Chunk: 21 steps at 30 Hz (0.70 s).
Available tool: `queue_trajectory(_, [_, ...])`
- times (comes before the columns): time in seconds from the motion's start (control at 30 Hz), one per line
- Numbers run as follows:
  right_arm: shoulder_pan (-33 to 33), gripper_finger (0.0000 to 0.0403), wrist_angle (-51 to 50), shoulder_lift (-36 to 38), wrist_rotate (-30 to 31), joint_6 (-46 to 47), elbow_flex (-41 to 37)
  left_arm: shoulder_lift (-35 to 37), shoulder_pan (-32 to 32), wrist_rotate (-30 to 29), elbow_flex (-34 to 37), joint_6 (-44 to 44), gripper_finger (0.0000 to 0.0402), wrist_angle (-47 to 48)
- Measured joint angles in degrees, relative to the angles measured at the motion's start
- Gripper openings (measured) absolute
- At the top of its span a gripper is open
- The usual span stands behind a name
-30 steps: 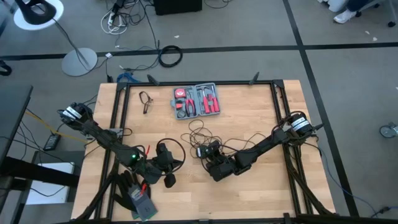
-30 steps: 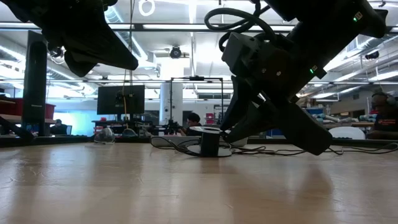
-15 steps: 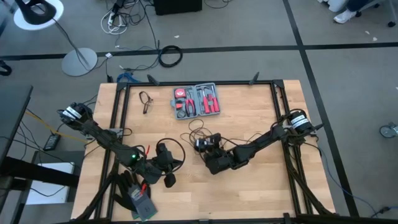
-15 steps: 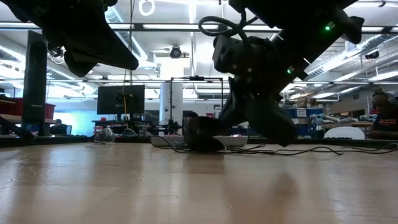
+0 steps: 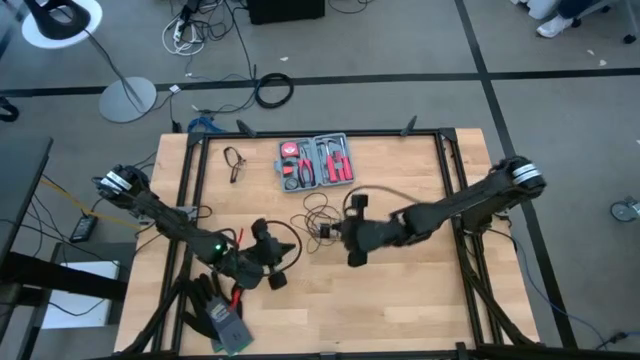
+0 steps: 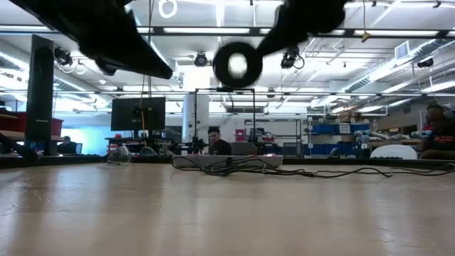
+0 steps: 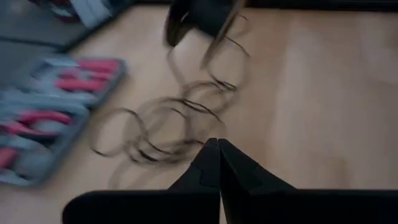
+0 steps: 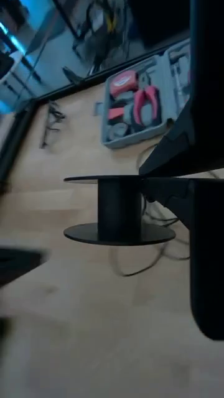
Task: Coil cords
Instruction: Coil the black wire onto the black spool
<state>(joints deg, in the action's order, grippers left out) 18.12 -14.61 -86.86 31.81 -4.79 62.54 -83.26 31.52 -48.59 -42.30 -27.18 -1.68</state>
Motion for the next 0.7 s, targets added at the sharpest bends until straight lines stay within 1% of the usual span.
queue_trajectory(0.07, [-1.79,0.0001,-0.16,2.74,-3.06,0.78,0.02,0.00,-1.32,-1.38,0.00,3.02,0.0002,-1.40])
queue_trajectory(0.17, [-4.96,0.0001,-0.58,5.23,-8.77,0.91,0.02,0.00,-3.01,-1.42,0.00,5.82,0.0004,-3.67])
queue_trajectory(0.37, [-10.73,0.0000,-0.68,4.97,-24.35,1.05,0.02,0.02,-4.91,-1.39,0.00,9.22,0.0005,-5.02])
queue_trajectory(0.47, [-11.74,0.0000,-0.86,3.99,-28.93,2.25,0.00,0.02,-5.09,-0.79,0.00,10.10,0.0005,-5.30])
queue_trajectory(0.6, [-11.31,0.0000,-0.67,3.49,-32.59,2.20,0.00,0.02,-4.87,1.56,0.00,6.11,0.0004,-8.06])
queue_trajectory(0.7, [-10.68,0.0000,-0.78,3.16,-35.09,1.73,0.02,0.02,-4.85,1.92,0.00,6.04,0.0004,-10.71])
